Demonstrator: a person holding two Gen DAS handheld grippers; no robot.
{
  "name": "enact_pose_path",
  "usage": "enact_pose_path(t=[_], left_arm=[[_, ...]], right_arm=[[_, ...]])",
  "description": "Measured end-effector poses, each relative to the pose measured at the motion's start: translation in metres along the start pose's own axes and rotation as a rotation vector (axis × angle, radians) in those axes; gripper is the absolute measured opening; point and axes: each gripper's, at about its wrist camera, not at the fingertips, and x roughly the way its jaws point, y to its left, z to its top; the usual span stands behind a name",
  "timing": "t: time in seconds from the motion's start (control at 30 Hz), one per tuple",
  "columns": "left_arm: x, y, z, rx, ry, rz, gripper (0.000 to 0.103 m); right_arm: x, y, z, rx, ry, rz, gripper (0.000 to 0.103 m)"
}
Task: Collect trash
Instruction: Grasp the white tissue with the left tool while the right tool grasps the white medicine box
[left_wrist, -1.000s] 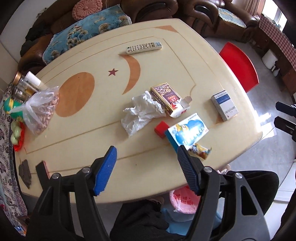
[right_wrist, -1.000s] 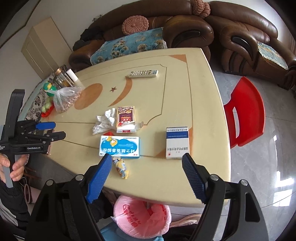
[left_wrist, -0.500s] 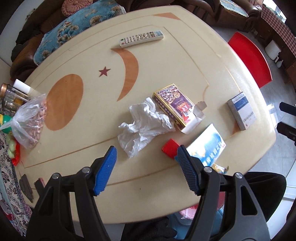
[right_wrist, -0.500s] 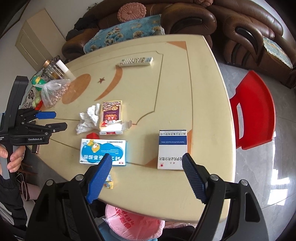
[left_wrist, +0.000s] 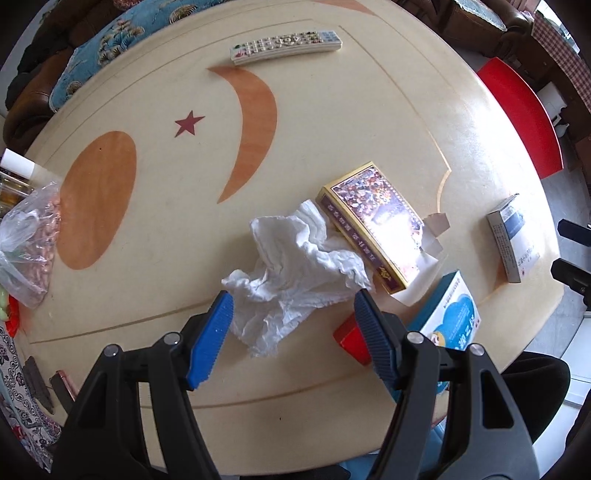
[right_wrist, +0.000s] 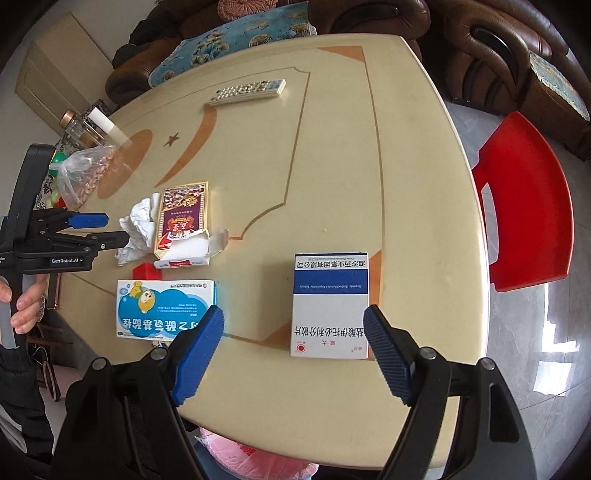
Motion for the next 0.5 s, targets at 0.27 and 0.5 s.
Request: enact_pose_path(t=[0.27, 0.5], left_arm=[[0.020, -0.001, 0.003, 0.001, 0.028, -0.009, 0.067], [0.031, -0.002, 0.003, 0.007, 0.041, -0.006, 0.067]], right_arm=[[0.024, -0.003, 0.004, 0.007, 0.036, -0.008, 0.076], [0.034, -0.005, 0.008, -0.012, 0.035, -0.055, 0.076]])
